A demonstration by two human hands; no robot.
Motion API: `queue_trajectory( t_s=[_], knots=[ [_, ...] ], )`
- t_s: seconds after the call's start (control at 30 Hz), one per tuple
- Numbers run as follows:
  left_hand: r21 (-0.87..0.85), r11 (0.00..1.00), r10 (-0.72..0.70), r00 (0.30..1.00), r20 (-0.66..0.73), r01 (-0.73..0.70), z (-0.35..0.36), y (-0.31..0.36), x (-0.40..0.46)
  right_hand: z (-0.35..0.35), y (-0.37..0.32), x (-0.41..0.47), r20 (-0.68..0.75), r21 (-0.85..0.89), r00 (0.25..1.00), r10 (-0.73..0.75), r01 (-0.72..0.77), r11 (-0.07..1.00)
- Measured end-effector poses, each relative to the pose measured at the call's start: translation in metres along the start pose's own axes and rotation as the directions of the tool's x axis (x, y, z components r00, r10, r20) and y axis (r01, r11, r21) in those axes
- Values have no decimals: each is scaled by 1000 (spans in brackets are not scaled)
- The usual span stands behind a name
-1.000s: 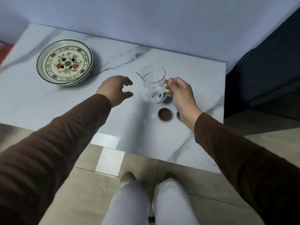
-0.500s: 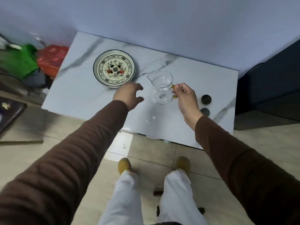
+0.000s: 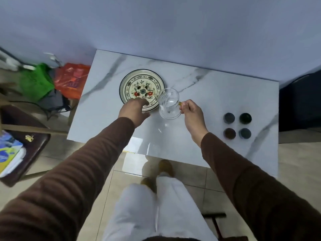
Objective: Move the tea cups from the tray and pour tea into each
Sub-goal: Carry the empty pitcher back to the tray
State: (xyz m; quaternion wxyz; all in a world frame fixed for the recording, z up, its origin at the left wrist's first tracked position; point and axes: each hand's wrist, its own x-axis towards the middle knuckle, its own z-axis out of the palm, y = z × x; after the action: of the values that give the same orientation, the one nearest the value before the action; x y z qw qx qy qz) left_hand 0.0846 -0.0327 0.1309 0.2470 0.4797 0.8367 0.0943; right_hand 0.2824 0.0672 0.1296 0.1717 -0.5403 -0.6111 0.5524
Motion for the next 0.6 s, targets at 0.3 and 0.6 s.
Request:
queue_trajectory(
  t_s=[0.3,0.6],
  knots=[
    [-9,999,48,995,91,-48,-5,-79,64,93,-5,57,-38,36,993,112,-110,993],
    [8,992,126,975,184,-130,3,-145,129,170,13,122,-80,110,969,232,-223,969]
  ],
)
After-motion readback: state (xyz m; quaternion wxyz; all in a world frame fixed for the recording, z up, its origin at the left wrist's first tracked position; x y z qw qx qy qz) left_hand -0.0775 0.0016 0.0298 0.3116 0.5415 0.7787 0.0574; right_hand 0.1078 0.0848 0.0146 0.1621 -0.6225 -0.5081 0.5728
